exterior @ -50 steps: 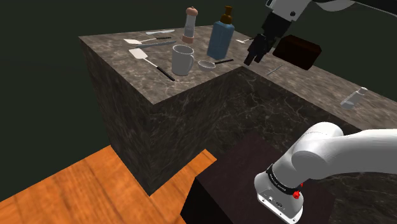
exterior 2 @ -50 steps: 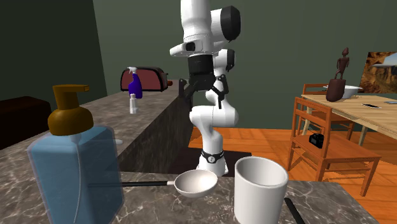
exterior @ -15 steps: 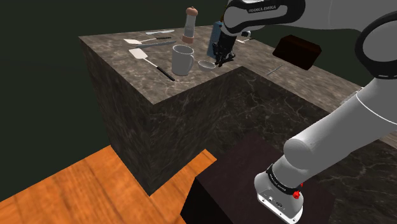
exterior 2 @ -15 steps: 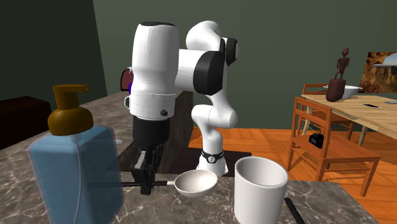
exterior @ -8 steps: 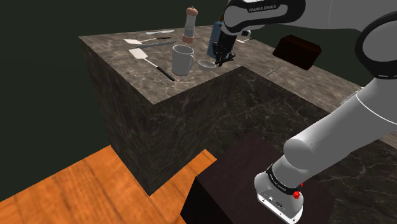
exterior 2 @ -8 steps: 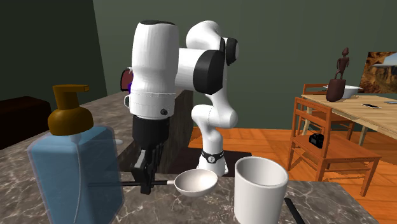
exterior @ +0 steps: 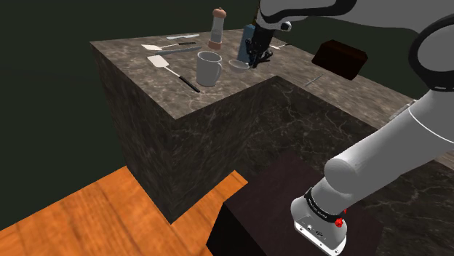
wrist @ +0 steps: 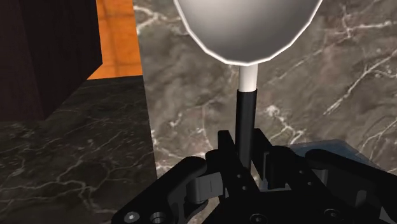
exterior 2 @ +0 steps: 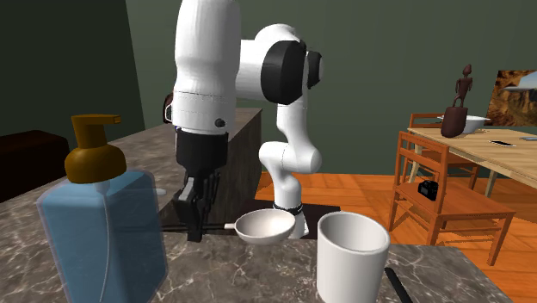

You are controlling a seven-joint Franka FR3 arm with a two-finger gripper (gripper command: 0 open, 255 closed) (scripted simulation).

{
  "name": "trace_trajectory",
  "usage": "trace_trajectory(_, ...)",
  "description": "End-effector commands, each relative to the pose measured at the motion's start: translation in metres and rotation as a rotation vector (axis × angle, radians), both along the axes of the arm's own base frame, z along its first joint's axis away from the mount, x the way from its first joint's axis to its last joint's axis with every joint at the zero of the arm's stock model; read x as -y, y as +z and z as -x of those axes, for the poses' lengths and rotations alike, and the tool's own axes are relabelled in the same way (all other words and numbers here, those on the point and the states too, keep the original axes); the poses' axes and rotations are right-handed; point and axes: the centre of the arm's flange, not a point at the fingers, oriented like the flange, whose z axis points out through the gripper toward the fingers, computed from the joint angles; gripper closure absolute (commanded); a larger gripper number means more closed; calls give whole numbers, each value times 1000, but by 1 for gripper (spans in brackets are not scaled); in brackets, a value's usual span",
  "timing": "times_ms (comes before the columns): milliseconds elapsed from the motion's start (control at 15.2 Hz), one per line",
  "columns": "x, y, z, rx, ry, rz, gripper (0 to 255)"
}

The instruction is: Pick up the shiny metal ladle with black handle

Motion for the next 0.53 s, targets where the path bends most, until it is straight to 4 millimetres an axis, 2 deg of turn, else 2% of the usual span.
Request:
trace_trajectory(0, 0, 10, 0, -1, 0, 0, 255)
trace_trajectory(330, 0, 36, 0, -1, 0, 0, 255)
trace_trajectory(462, 0, 37, 0, -1, 0, 0, 255)
